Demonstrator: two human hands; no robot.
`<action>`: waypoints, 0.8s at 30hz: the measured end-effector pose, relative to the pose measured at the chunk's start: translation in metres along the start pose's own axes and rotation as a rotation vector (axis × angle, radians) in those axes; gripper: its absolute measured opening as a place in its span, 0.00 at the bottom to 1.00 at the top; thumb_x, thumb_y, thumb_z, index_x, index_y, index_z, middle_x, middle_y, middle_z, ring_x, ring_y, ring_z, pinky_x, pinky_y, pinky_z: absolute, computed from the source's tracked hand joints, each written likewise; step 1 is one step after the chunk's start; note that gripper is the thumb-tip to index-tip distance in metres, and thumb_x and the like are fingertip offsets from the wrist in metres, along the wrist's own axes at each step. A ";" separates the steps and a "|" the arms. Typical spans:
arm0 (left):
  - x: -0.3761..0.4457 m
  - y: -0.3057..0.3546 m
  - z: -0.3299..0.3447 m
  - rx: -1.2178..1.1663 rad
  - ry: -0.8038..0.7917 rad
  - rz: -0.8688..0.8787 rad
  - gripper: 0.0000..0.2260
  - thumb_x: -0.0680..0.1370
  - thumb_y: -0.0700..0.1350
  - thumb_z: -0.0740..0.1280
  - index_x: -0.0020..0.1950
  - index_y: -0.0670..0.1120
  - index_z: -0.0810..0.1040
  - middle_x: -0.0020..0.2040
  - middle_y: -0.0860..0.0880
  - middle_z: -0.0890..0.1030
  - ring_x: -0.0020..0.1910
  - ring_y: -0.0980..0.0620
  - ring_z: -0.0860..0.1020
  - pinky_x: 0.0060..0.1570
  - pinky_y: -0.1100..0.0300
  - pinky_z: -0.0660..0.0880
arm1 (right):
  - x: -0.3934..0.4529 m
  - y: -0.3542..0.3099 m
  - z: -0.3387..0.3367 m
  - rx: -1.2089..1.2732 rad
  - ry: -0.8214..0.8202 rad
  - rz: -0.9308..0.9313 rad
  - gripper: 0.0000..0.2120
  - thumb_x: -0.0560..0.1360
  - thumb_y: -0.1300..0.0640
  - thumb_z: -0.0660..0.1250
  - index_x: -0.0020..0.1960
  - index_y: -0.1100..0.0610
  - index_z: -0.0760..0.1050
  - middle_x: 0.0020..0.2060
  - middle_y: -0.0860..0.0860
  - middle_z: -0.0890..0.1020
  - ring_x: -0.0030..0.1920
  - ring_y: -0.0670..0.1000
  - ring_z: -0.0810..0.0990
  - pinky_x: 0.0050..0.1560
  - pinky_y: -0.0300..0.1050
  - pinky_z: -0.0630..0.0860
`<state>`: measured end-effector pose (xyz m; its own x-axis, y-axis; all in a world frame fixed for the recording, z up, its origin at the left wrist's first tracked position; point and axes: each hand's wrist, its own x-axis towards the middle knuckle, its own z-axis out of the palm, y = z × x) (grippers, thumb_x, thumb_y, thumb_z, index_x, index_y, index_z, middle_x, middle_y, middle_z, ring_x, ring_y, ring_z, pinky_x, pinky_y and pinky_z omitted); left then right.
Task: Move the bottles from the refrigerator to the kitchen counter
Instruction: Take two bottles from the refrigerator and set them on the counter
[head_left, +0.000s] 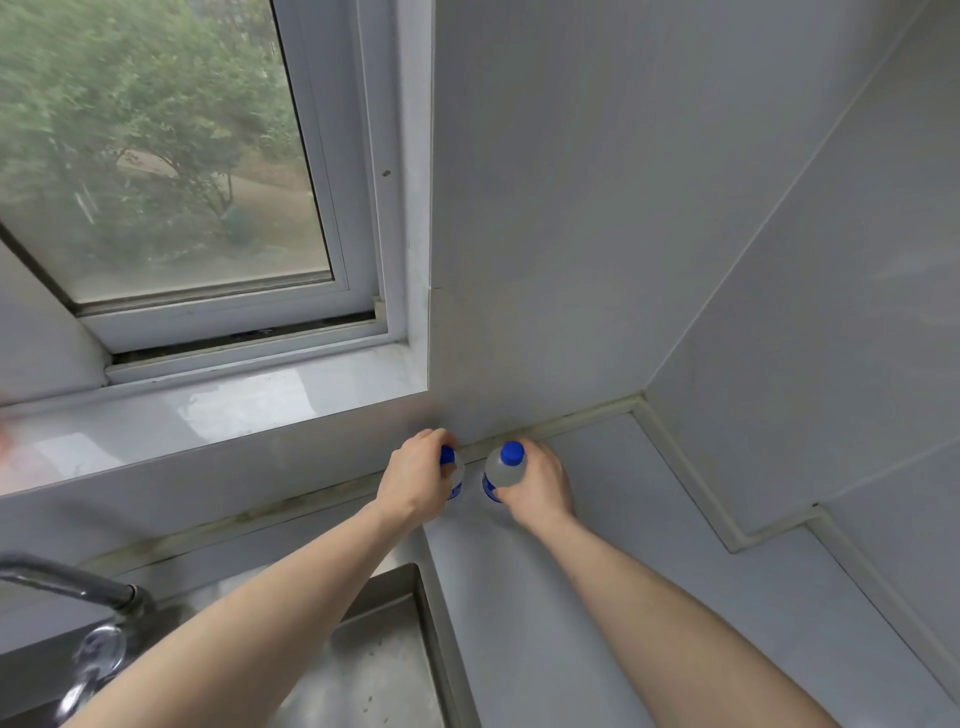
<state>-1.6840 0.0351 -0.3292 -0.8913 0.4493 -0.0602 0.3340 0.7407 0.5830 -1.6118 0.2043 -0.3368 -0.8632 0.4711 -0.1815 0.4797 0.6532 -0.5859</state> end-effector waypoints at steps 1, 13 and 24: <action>0.003 -0.002 0.000 -0.004 0.002 0.001 0.13 0.78 0.38 0.65 0.60 0.48 0.79 0.57 0.51 0.80 0.54 0.46 0.78 0.51 0.57 0.73 | 0.005 -0.002 0.003 0.001 0.002 -0.001 0.19 0.67 0.61 0.79 0.56 0.52 0.79 0.52 0.48 0.79 0.50 0.52 0.78 0.47 0.40 0.70; 0.007 -0.007 -0.010 -0.020 -0.031 0.087 0.16 0.77 0.34 0.63 0.61 0.48 0.81 0.59 0.51 0.80 0.55 0.45 0.79 0.53 0.56 0.76 | 0.029 -0.006 0.032 0.016 -0.058 0.022 0.19 0.69 0.57 0.77 0.58 0.50 0.77 0.54 0.48 0.82 0.53 0.54 0.82 0.49 0.41 0.74; -0.043 -0.016 -0.021 -0.039 -0.084 0.080 0.21 0.78 0.33 0.60 0.68 0.47 0.78 0.72 0.54 0.72 0.61 0.50 0.78 0.62 0.58 0.74 | -0.033 -0.006 -0.002 0.023 -0.143 0.077 0.37 0.76 0.58 0.72 0.81 0.51 0.59 0.78 0.50 0.67 0.75 0.56 0.70 0.71 0.49 0.70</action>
<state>-1.6573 -0.0063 -0.3185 -0.8327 0.5481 -0.0791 0.3894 0.6812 0.6200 -1.5861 0.1861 -0.3256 -0.8382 0.4293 -0.3362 0.5432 0.6037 -0.5834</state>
